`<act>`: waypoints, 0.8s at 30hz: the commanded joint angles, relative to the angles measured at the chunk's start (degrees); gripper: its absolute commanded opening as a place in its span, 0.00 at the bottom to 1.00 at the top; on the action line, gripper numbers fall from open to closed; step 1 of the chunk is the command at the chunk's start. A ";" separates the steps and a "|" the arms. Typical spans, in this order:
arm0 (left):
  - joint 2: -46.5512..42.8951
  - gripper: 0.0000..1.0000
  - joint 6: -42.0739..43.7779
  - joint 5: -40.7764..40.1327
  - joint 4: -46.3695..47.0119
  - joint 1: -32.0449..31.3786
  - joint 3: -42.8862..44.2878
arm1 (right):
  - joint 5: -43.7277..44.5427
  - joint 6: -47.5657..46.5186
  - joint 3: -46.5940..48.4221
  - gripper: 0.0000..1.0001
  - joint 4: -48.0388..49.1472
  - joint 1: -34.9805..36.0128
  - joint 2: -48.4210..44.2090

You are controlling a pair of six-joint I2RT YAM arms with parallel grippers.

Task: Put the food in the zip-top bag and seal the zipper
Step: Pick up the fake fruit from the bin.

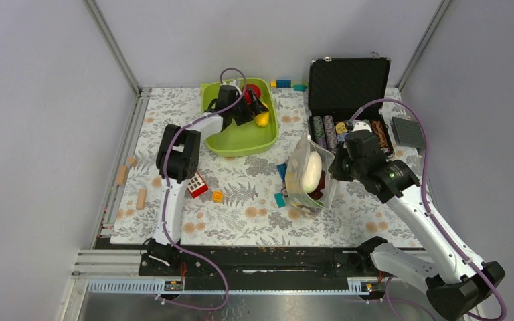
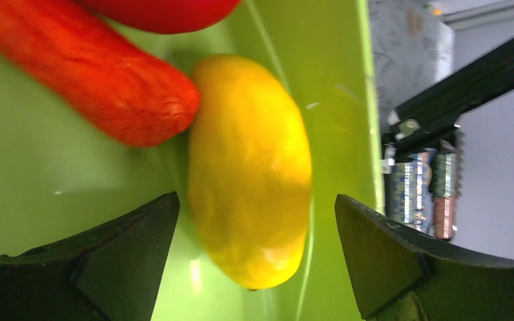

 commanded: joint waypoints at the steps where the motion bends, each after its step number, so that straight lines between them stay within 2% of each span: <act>1: 2.97 0.88 -4.07 3.80 1.20 0.18 3.87 | 1.50 -0.88 2.18 0.00 0.17 -0.19 -0.13; 8: 4.49 0.82 -3.50 1.06 -2.85 -0.63 8.02 | 1.89 -0.79 2.06 0.00 0.17 -0.19 -0.56; 11: 5.48 0.75 -2.24 -0.19 -7.78 -1.12 10.80 | 2.01 -0.71 1.91 0.00 0.15 -0.24 -0.87; 17: 4.27 0.66 -0.48 -3.38 -9.03 -1.99 10.10 | 2.11 -0.71 1.61 0.00 0.16 -0.19 -1.37; 19: 4.00 0.60 0.15 -4.12 -9.50 -2.37 10.06 | 2.13 -0.70 1.54 0.00 0.18 -0.19 -1.39; 24: 3.00 0.36 1.04 -4.58 -9.52 -2.47 9.17 | 2.18 -0.70 1.41 0.00 0.13 -0.23 -1.83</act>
